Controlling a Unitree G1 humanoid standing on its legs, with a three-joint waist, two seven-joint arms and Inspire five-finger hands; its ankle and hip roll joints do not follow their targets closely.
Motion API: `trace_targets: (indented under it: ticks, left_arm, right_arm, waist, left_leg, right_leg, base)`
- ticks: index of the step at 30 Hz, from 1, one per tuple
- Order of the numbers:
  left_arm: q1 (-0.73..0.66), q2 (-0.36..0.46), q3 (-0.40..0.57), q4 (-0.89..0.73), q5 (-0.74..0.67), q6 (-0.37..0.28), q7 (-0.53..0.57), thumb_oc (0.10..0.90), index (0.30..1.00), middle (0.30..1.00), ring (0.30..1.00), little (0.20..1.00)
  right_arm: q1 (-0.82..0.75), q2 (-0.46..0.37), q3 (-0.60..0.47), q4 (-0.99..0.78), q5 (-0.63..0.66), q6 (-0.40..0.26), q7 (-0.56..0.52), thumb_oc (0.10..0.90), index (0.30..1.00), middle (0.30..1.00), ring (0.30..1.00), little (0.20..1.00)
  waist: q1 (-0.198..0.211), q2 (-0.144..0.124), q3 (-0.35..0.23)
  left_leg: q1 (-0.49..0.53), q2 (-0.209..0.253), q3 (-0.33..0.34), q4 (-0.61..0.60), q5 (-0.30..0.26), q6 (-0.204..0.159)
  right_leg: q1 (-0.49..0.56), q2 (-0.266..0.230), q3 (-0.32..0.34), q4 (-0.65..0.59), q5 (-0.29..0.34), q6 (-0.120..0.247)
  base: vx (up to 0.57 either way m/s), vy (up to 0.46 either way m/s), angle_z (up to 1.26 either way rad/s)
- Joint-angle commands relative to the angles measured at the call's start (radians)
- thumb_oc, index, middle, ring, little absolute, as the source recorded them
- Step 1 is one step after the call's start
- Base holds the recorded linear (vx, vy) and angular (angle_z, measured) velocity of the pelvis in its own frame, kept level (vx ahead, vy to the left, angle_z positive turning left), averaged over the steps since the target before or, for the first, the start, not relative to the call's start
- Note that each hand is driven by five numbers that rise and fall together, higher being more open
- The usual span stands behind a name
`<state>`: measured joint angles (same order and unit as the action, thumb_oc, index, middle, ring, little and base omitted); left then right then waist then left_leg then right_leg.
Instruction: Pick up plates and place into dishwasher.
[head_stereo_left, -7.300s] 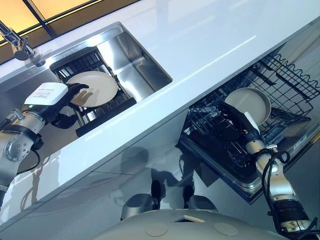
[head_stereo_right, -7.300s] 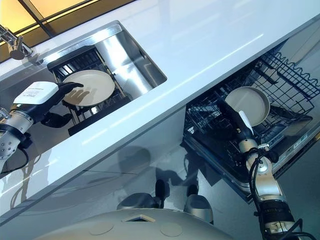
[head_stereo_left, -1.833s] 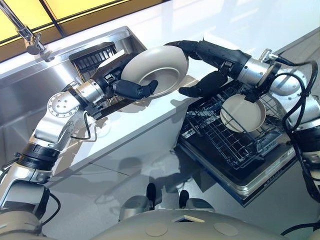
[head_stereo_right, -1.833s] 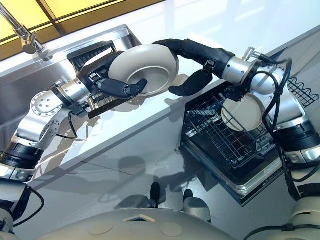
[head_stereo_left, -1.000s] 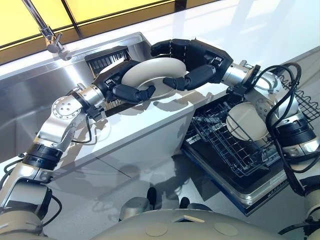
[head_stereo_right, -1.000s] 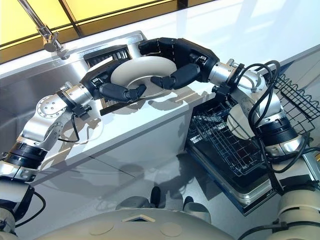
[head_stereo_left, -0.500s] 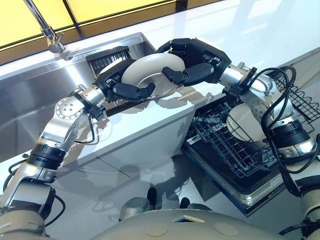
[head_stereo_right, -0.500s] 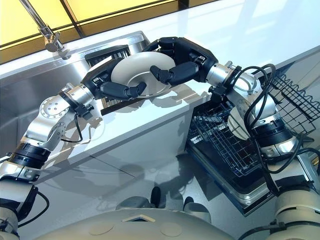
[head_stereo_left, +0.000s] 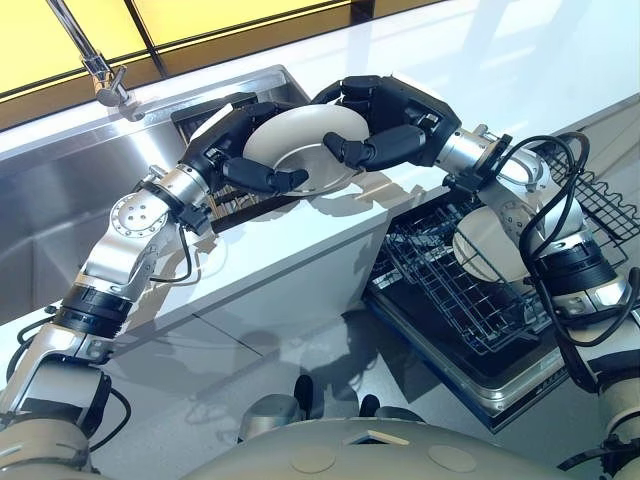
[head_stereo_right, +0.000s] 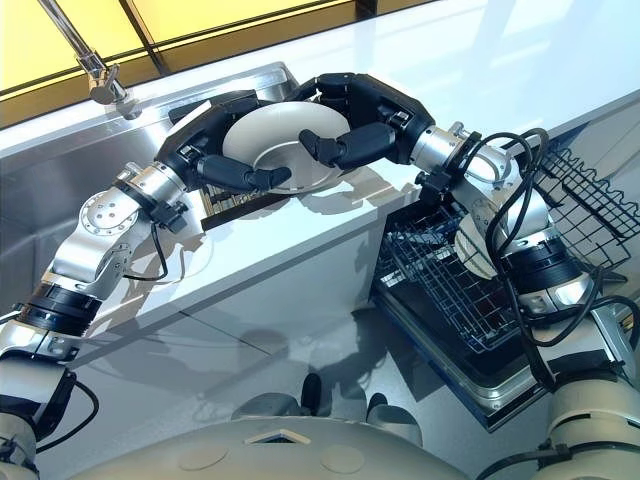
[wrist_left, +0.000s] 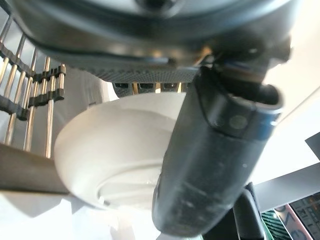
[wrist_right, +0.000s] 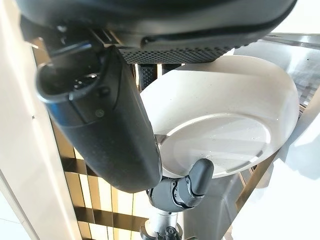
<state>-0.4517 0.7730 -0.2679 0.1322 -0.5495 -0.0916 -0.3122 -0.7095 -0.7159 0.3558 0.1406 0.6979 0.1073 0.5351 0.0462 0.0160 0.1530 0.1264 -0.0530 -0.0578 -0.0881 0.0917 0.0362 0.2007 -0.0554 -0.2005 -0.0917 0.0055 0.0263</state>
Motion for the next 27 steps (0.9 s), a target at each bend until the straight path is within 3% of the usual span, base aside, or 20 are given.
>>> trace_targets:
  ticks: [1,5,12,16,21,27]
  left_arm:
    - [-0.232,0.086,0.103,0.105,-0.036,-0.11,0.131,0.8,0.9,0.9,0.9,0.9]
    - [-0.26,0.145,0.125,0.141,-0.075,-0.112,0.161,0.8,0.9,0.9,0.9,0.9]
    - [-0.284,0.159,0.133,0.184,-0.132,-0.12,0.155,0.8,0.9,0.9,0.9,0.9]
    - [-0.284,0.146,0.139,0.184,-0.192,-0.126,0.159,0.8,0.9,0.9,0.9,0.9]
    - [-0.291,0.115,0.157,0.182,-0.264,-0.165,0.172,0.8,0.9,0.9,0.9,0.9]
    - [-0.263,0.089,0.203,0.139,-0.259,-0.159,0.186,0.8,0.9,0.9,0.9,0.9]
  right_arm:
    - [-0.068,-0.015,-0.018,-0.003,0.051,0.008,0.132,0.1,0.3,0.3,0.3,0.2]
    - [-0.077,-0.057,0.002,0.013,0.045,0.012,0.179,0.1,0.3,0.3,0.3,0.2]
    - [-0.112,-0.082,0.011,0.039,0.056,-0.013,0.162,0.1,0.3,0.3,0.3,0.2]
    - [-0.126,-0.09,0.0,0.056,0.075,-0.056,0.09,0.1,0.3,0.3,0.3,0.2]
    - [-0.152,-0.087,-0.063,0.106,0.066,-0.125,-0.076,0.1,0.3,0.3,0.3,0.2]
    - [-0.127,-0.1,-0.15,0.115,0.007,-0.168,-0.188,0.1,0.3,0.3,0.3,0.2]
  waist:
    - [-0.006,0.022,-0.126]
    - [-0.006,0.023,-0.128]
    - [-0.004,0.024,-0.127]
    - [-0.005,0.025,-0.127]
    - [-0.007,0.028,-0.131]
    - [-0.011,0.03,-0.132]
  left_leg:
    - [0.019,0.013,0.035,0.001,-0.122,-0.044]
    - [0.015,0.013,0.033,0.001,-0.12,-0.045]
    - [0.012,0.01,0.025,0.001,-0.119,-0.046]
    - [0.011,0.009,0.023,0.001,-0.119,-0.047]
    - [0.01,0.009,0.022,0.001,-0.12,-0.046]
    - [0.011,0.007,0.019,0.001,-0.124,-0.046]
  right_leg:
    - [-0.035,0.058,-0.011,0.07,-0.124,0.007]
    - [-0.036,0.057,-0.007,0.068,-0.122,0.008]
    - [-0.038,0.055,-0.009,0.069,-0.121,0.01]
    - [-0.039,0.054,-0.006,0.07,-0.12,0.012]
    - [-0.042,0.057,0.001,0.07,-0.119,0.012]
    - [-0.046,0.059,0.01,0.075,-0.124,0.013]
  base:
    - [-0.04,0.023,-0.01]
    - [-0.04,0.016,0.0]
    - [-0.04,0.01,0.02]
    - [-0.02,0.006,0.0]
    - [-0.01,0.011,0.05]
    - [-0.01,0.009,0.01]
